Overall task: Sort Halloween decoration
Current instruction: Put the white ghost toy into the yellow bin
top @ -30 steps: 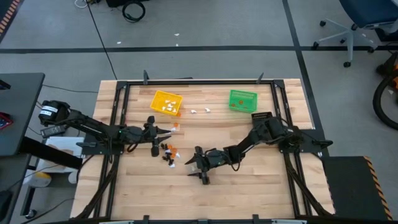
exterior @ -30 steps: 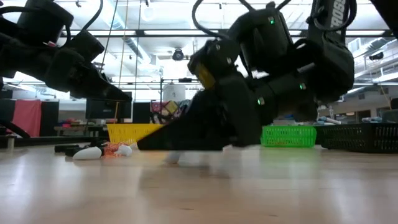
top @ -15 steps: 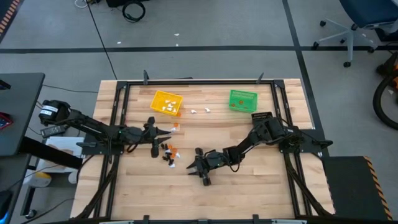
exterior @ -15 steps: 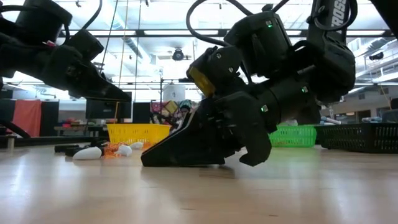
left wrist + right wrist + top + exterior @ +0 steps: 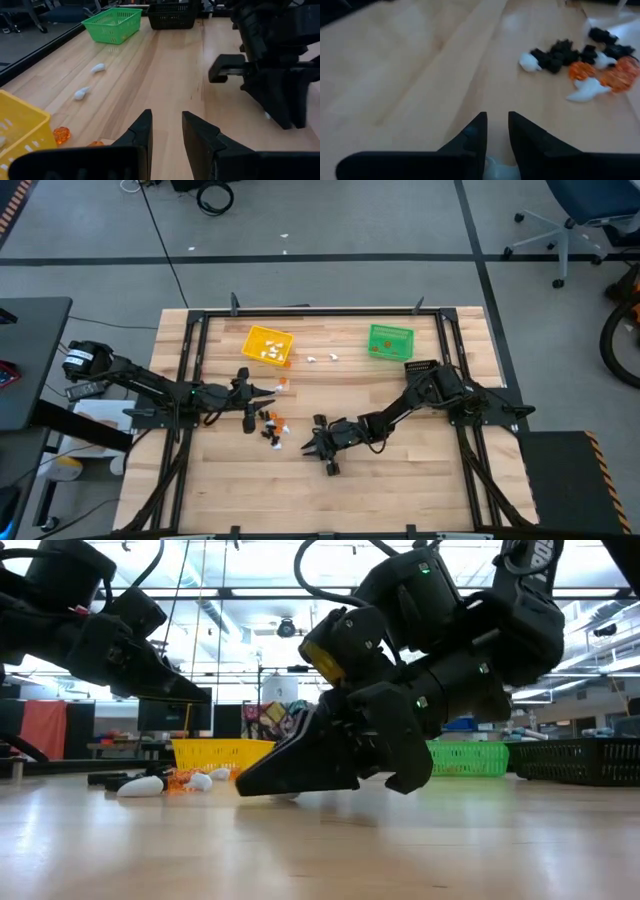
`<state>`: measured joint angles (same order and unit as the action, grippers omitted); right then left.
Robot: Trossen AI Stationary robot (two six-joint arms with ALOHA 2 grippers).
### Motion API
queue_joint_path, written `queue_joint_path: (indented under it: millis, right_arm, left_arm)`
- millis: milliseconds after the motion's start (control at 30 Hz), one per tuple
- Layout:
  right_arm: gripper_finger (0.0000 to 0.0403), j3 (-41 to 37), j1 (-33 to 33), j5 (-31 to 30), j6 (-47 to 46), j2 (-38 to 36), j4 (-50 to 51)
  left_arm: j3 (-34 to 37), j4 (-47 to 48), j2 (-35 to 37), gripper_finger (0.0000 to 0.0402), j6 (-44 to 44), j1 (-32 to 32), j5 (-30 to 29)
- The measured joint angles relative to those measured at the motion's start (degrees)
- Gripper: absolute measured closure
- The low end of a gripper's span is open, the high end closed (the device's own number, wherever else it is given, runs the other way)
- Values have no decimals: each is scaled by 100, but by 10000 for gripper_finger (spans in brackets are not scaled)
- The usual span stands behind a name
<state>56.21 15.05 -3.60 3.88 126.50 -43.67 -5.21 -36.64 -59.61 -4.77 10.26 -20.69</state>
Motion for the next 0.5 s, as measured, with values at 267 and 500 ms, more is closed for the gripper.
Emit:
queue_joint_path:
  millis: [267, 500]
  right_arm:
    - [321, -24, -147, -9, 260, -652, 1323]
    - [322, -26, -267, -468, 517, -1192, 2214]
  left_arm:
    - [0, 0, 0, 320, 1, 0, 0]
    - [0, 2, 0, 320, 3, 0, -49]
